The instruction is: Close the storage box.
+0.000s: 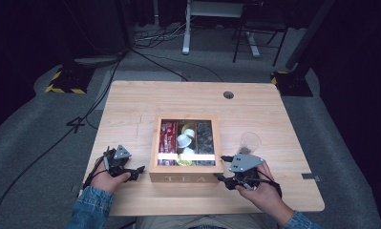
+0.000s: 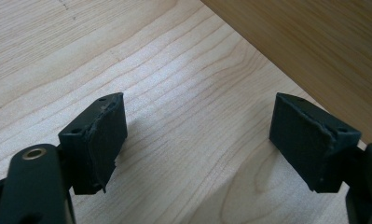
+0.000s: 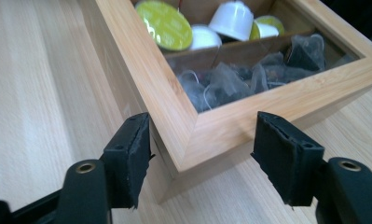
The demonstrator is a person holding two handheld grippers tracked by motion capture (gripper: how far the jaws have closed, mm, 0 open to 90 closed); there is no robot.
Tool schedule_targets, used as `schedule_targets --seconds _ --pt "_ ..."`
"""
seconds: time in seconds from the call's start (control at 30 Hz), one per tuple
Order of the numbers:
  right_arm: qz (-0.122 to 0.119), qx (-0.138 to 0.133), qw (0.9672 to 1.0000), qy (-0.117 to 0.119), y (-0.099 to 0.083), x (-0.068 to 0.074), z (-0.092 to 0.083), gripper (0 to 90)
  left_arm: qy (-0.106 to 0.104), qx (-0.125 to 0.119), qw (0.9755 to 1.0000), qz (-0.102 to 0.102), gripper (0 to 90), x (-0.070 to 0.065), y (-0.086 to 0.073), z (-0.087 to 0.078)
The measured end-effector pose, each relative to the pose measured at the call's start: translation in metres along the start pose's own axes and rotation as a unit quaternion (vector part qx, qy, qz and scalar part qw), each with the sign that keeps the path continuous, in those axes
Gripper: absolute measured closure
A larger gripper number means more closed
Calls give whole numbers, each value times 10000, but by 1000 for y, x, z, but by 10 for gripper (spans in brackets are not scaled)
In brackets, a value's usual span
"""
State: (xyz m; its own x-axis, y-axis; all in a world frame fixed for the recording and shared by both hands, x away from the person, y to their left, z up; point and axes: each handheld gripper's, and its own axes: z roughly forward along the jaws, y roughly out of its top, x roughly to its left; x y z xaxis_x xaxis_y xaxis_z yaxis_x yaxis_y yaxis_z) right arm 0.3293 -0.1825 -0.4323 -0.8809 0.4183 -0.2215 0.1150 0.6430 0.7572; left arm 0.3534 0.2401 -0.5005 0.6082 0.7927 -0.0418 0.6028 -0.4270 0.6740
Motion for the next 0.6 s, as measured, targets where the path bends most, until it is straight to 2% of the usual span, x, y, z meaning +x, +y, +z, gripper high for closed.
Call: schedule_targets --seconds 0.17,0.33,0.47,0.6 --pt "53 -109 9999 74 6 -1 -5 349 10 -16 10000 14 196 0 -1 -1" --pt "188 -243 9994 159 12 -6 -9 335 -21 25 10000 -63 248 0 -2 -5" --pt "399 -429 9980 221 19 -15 -19 311 0 -2 9999 -111 252 1 -5 -12" --pt "712 -615 9955 151 21 -32 -32 285 6 -75 9998 -193 252 0 -8 -18"
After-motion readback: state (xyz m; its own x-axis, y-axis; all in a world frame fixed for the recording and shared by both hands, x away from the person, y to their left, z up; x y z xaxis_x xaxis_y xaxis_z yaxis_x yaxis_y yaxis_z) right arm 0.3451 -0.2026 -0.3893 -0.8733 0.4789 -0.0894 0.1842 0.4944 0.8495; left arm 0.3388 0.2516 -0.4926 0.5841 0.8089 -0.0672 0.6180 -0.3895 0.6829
